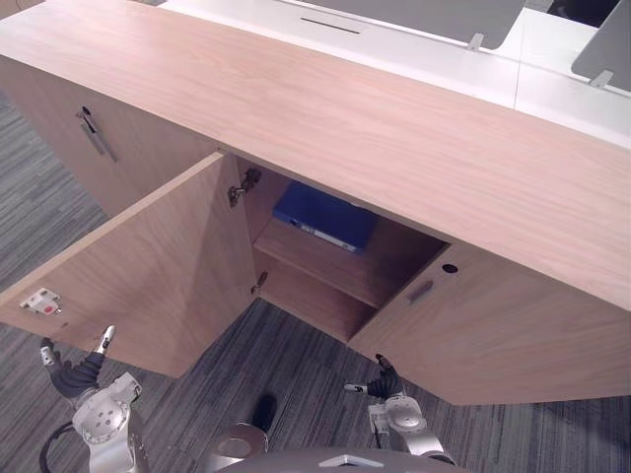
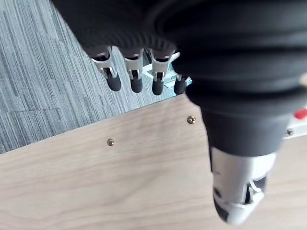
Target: Walk over to the cabinet, pick up the folder, carry it to the office cabinet, place the folder inside the office cabinet, then close the office cabinet door
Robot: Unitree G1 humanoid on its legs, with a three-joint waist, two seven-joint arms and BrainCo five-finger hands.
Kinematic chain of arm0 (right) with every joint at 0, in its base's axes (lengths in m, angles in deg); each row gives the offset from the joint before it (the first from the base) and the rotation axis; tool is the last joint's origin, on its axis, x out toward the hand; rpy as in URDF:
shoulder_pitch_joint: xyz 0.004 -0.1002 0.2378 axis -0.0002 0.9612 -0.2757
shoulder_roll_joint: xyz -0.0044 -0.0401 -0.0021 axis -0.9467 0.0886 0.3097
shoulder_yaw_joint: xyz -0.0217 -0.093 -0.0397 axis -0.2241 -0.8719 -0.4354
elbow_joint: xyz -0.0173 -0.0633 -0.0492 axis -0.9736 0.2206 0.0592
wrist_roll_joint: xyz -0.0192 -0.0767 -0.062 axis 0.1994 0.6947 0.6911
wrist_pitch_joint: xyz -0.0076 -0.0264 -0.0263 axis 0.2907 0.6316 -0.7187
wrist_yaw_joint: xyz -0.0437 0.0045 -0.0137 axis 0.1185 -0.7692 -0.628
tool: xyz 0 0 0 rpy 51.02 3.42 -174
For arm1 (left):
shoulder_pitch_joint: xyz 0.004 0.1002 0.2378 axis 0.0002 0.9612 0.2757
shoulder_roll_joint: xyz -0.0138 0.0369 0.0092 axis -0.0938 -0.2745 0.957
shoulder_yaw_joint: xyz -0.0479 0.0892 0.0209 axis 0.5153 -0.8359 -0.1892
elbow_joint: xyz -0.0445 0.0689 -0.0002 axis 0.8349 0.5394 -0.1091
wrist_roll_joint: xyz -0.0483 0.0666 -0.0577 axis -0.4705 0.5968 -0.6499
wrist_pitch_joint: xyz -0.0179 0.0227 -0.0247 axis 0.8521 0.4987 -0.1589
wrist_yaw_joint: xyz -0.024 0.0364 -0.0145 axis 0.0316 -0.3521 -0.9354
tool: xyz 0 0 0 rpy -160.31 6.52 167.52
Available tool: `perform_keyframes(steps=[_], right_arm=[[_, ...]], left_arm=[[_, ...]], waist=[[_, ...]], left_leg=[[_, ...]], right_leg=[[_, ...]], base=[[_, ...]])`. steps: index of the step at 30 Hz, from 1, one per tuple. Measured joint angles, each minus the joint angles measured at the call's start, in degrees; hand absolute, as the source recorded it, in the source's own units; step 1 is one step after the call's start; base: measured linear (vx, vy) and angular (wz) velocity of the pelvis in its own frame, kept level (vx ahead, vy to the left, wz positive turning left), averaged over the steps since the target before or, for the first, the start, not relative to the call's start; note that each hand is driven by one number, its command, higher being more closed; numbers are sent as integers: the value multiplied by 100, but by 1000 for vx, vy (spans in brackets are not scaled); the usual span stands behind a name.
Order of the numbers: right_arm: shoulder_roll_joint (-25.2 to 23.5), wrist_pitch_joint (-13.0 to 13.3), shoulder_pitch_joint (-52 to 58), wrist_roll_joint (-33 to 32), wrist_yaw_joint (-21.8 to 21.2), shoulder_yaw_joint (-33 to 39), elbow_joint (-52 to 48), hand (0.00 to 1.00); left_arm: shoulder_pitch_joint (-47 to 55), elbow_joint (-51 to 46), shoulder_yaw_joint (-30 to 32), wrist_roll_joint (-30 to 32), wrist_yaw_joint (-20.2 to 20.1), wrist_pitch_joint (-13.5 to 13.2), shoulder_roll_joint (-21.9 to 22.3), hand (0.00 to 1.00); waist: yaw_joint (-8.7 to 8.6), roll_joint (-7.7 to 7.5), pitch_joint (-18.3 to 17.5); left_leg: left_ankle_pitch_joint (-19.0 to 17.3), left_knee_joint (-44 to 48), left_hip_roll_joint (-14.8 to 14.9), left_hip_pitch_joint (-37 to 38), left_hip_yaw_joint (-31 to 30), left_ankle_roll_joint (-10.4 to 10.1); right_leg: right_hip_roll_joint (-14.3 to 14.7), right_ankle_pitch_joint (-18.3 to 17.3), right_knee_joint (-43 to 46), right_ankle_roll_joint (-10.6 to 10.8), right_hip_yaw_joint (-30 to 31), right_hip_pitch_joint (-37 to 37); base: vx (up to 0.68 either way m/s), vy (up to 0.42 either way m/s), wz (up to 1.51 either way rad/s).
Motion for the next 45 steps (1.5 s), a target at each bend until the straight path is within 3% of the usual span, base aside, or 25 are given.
perform_keyframes(steps=[10, 24, 26, 27, 29, 30, 33, 38, 45], right_arm=[[-2, -4, 89, 0, 2, 17, 7, 0], [-81, -4, 84, 2, 11, 147, 3, 0], [-6, -5, 181, 5, 8, 86, -7, 0], [72, -3, 249, -5, -62, -1, -54, 0], [160, -3, 438, -4, -65, -14, -44, 0], [212, -3, 430, -4, -61, 4, -38, 0], [251, -2, 344, -5, -53, 27, -38, 0], [251, -3, 328, -3, -56, 54, -34, 0], [250, -4, 320, -4, -57, 81, 5, 0]], left_arm=[[32, 1, -2, 205, 77, 86, -96, 0], [151, -4, 192, -134, 107, 10, 132, 0], [105, -79, 637, -126, -9, 180, -368, 0], [43, -253, 941, -165, -143, 110, -918, 0], [-190, -247, 851, 122, -107, 55, -1893, 0], [-219, -291, 940, 283, -119, 52, -2002, 0], [-342, -140, 1033, 337, -94, 66, -1843, 0], [-460, 540, 1059, 434, -82, 154, -1810, 0], [-507, 759, 1068, 517, -105, 223, -1820, 0]], waist=[[-15, -6, -3], [5, -12, -17], [-16, -31, -36], [8, -108, -86], [168, -146, -113], [161, -122, -113], [96, -55, -89], [103, -70, -96], [37, -68, -94]], left_leg=[[-29, -3, 112, 3, 174, -51], [-8, -1, 87, 23, 147, -23], [-118, -2, 112, 3, 154, -123], [-143, -1, 153, -30, 153, -97], [-79, -1, 167, -30, 143, -103], [-65, -2, 175, -48, 146, -84], [-56, -2, 163, -47, 157, -81], [-68, -2, 190, 17, 263, -94], [-107, -2, 220, 36, 315, -135]], right_leg=[[50, -9, 45, -65, 210, -104], [64, 16, 25, -28, 164, -57], [71, 8, 18, -36, 169, -85], [104, -10, 15, -64, 172, -122], [132, -29, 35, -95, 167, -95], [139, -33, 53, -101, 177, -102], [130, -45, 50, -134, 206, -129], [156, -39, 49, -142, 325, -138], [176, -38, 22, -146, 373, -135]], base=[[-58, -3, -9], [9, -4, 1], [-39, -15, -2], [-25, -37, 0], [-10, -53, 2], [-31, -39, -1], [-34, 0, -2], [-13, -3, -11], [-4, -9, -4]])
